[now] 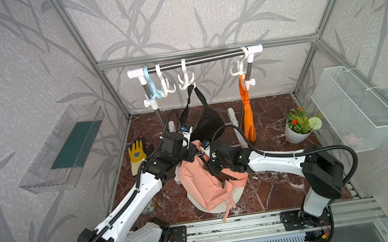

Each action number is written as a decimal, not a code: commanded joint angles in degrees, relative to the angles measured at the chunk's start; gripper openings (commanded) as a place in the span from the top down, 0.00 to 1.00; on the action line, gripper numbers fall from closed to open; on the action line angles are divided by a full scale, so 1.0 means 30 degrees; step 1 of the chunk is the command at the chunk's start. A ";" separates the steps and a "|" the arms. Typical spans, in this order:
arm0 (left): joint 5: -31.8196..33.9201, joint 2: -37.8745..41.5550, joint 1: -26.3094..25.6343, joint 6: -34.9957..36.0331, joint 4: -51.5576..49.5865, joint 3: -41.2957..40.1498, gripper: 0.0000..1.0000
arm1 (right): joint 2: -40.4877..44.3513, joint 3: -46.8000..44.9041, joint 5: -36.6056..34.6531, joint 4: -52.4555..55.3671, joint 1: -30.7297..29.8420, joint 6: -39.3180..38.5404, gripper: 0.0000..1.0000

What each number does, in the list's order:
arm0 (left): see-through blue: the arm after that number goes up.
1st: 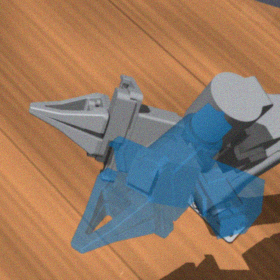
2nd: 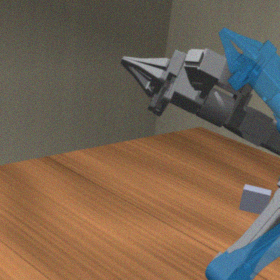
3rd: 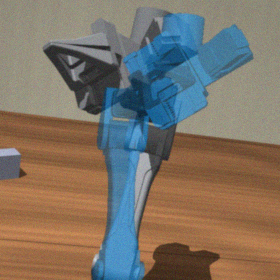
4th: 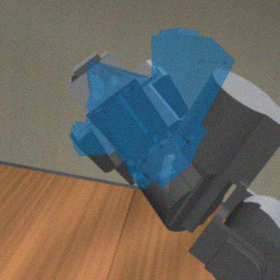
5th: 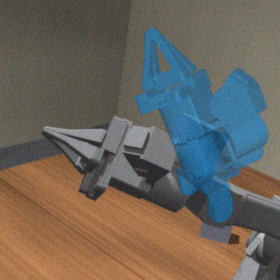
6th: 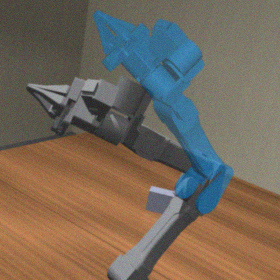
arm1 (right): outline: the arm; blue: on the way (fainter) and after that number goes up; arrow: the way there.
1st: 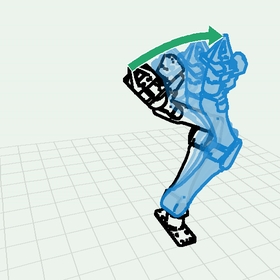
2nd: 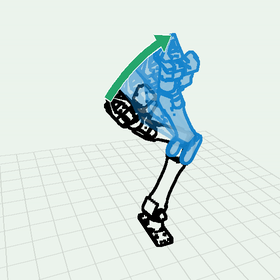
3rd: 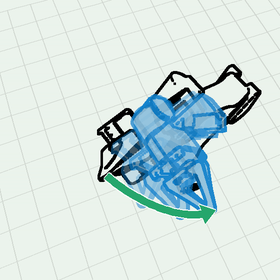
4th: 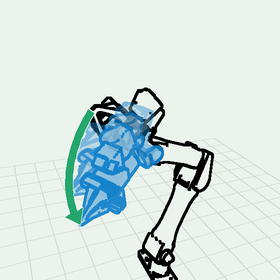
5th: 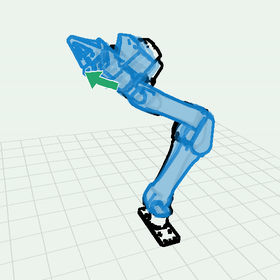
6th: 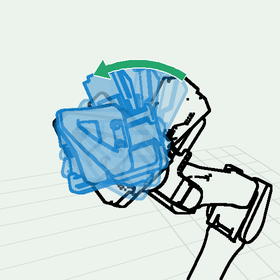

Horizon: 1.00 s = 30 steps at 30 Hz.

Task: Hang the bag on a hook
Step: Pick up the bag from the bag.

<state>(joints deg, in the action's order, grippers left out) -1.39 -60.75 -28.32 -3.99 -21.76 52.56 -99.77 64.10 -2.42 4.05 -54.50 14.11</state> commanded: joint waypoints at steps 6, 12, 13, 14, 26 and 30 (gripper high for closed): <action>-0.0026 0.2627 0.0183 -0.0133 -0.1476 -0.0497 1.00 | 0.0143 0.0330 -0.4012 -0.0721 0.0095 0.0589 0.84; 0.1789 0.4049 0.0321 0.0268 -0.2273 -0.0015 1.00 | 0.2689 -0.0566 -0.3809 -0.1617 0.0178 -0.0773 1.00; 0.2125 0.4283 0.0409 0.0534 -0.2394 0.0120 1.00 | 0.3235 -0.0730 -0.3646 -0.1808 0.0178 -0.1174 0.99; 0.2414 0.4463 0.0469 0.0748 -0.2448 0.0179 1.00 | 0.3636 -0.0804 -0.3516 -0.1919 0.0193 -0.1558 0.98; 0.0454 0.5289 0.0789 -0.0144 -0.1432 0.1106 1.00 | 0.5186 -0.1088 -0.0788 -0.2204 0.0147 -0.2374 0.39; -0.0062 0.5258 0.0794 -0.1025 -0.0953 0.1062 1.00 | 0.4407 -0.0457 -0.0416 -0.3053 -0.0334 -0.1632 0.36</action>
<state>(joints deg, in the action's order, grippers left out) 0.34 -45.71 -26.24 -4.58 -26.41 54.04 -85.41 61.65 -5.65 -1.67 -54.46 7.68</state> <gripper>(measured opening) 0.047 0.638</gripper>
